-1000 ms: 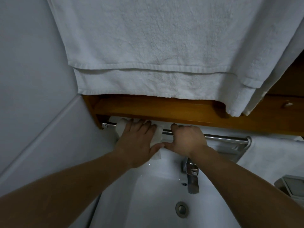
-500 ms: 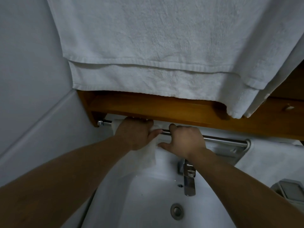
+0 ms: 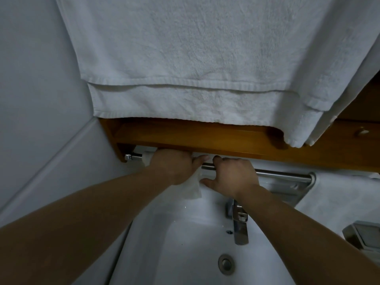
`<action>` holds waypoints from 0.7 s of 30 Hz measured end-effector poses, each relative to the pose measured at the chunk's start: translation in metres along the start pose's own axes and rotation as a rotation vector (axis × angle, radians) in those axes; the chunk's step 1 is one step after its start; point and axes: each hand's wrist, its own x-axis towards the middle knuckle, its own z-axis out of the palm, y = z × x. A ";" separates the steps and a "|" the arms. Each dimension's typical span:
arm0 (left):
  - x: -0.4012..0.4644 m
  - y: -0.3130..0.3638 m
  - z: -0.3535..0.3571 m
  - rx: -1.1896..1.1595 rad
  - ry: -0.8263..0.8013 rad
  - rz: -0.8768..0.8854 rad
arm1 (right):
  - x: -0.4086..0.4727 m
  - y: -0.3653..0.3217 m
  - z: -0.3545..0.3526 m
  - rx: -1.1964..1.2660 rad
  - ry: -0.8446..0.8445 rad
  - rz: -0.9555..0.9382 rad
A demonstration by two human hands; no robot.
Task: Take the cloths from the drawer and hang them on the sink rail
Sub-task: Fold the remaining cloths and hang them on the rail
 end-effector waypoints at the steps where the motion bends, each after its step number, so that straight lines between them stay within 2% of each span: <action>1: -0.006 -0.002 0.001 0.045 -0.003 -0.053 | 0.000 0.000 0.000 0.005 -0.008 0.001; 4: -0.021 -0.012 0.013 -0.025 0.014 -0.314 | 0.000 0.000 -0.001 0.016 -0.021 0.007; 6: -0.031 -0.018 0.017 0.050 0.036 -0.360 | 0.001 0.000 0.000 0.019 -0.014 0.007; 14: -0.026 -0.030 0.032 -0.018 0.101 -0.323 | 0.000 0.001 0.000 0.008 0.016 0.001; 16: -0.020 -0.038 0.028 -0.015 0.105 -0.250 | 0.000 0.001 0.001 -0.003 0.020 0.005; 19: -0.011 -0.042 0.013 0.041 -0.003 -0.174 | 0.001 0.001 0.003 -0.001 0.025 0.015; 21: -0.005 -0.045 0.009 -0.178 -0.154 -0.210 | 0.001 0.001 0.004 -0.003 0.023 0.018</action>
